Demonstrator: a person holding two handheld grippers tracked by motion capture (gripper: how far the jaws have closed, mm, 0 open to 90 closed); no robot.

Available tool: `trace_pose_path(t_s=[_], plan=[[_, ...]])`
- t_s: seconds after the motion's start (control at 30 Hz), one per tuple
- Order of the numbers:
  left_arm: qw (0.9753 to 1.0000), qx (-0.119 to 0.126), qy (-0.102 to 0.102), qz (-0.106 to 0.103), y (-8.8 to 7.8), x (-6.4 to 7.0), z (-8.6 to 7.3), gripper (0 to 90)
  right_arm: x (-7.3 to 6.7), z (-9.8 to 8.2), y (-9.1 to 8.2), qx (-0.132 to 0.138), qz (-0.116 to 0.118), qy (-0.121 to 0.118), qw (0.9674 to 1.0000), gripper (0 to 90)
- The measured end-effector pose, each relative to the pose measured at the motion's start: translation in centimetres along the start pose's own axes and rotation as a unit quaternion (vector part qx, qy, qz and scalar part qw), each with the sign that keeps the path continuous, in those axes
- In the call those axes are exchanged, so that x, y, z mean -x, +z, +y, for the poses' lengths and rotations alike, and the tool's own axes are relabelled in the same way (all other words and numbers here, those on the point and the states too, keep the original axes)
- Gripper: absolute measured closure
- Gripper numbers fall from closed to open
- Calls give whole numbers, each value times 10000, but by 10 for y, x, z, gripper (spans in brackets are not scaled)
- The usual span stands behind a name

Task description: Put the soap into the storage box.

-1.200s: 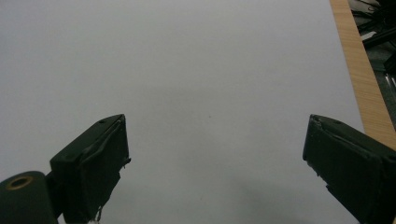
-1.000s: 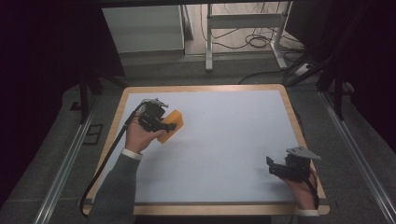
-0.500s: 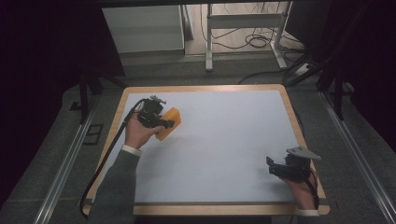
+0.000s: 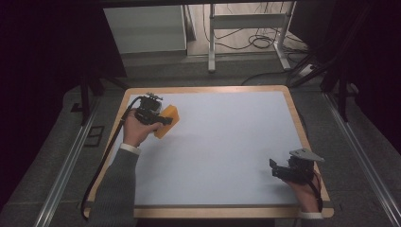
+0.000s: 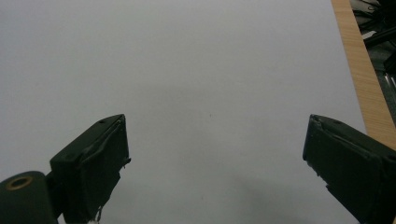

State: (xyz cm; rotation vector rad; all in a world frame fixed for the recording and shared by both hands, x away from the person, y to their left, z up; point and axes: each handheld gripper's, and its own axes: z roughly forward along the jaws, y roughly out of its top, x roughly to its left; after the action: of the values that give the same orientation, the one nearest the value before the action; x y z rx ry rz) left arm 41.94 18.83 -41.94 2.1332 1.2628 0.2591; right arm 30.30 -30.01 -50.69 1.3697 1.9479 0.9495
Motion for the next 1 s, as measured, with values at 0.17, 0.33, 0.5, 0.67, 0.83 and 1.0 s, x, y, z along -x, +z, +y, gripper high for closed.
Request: trace_pose_path(t_s=[0.17, 0.33, 0.5, 0.67, 0.83, 1.0], plan=[[9999, 41, -105, 14, -1, -7, 3, 611, 0, 0, 0, -10, 5, -5, 10000, 69], [9998, 48, -207, 15, 0, -13, 5, 611, 0, 0, 0, -5, 4, 2, 10000, 69], [9994, 47, -332, 10, 2, -22, 7, 610, 0, 0, 0, -10, 2, 7, 10000, 68], [9990, 53, -453, 1, 4, -29, 9, 611, 0, 0, 1, -10, -4, -4, 10000, 69], [9984, 56, -564, 50, 5, -38, 11, 611, 0, 0, 1, -20, 1, -14, 10000, 69], [9980, 6, -627, 95, 10, -45, 11, 611, -1, 0, 1, -18, -2, -19, 10000, 69]])
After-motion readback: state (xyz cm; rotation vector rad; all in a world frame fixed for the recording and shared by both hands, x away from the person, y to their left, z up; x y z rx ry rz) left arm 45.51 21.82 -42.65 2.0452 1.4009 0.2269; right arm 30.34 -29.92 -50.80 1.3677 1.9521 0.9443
